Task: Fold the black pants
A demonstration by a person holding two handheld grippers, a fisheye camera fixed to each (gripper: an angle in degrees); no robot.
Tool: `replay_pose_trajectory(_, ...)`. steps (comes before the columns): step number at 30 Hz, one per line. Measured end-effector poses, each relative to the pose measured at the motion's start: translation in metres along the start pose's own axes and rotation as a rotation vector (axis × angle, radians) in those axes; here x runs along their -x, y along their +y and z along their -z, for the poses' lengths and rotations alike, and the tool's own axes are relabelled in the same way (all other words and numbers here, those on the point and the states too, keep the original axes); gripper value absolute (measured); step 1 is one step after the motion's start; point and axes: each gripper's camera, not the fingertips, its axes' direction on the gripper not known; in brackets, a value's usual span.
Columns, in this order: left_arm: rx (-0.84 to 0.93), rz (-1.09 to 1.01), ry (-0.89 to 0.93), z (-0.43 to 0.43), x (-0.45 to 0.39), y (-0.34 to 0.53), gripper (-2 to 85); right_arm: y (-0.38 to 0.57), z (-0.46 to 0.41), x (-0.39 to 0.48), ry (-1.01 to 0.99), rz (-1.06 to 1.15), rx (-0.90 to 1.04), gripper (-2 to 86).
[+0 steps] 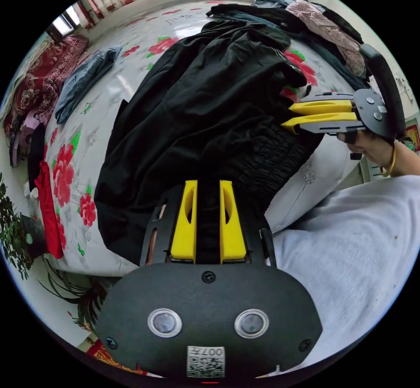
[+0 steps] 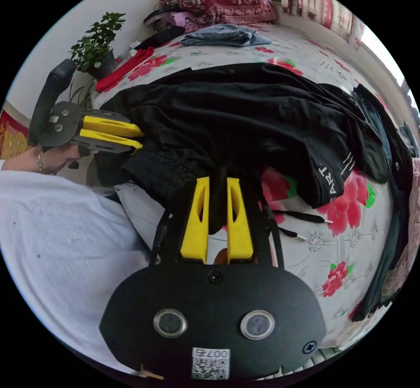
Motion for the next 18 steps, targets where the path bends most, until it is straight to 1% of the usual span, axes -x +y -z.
replay_pose_trajectory(4,0.012,0.046,0.010,0.000,0.008,-0.004,7.4,0.002,0.000,0.012,0.017,0.056,-0.001,6.6)
replay_pose_trajectory(12,0.035,-0.004,0.025,-0.001,0.020,-0.019,7.6,-0.011,0.004,-0.002,-0.071,-0.025,0.024,6.7)
replay_pose_trajectory(18,0.042,-0.009,0.025,-0.004,0.051,-0.028,7.3,-0.042,0.000,0.012,-0.100,0.016,0.070,6.4)
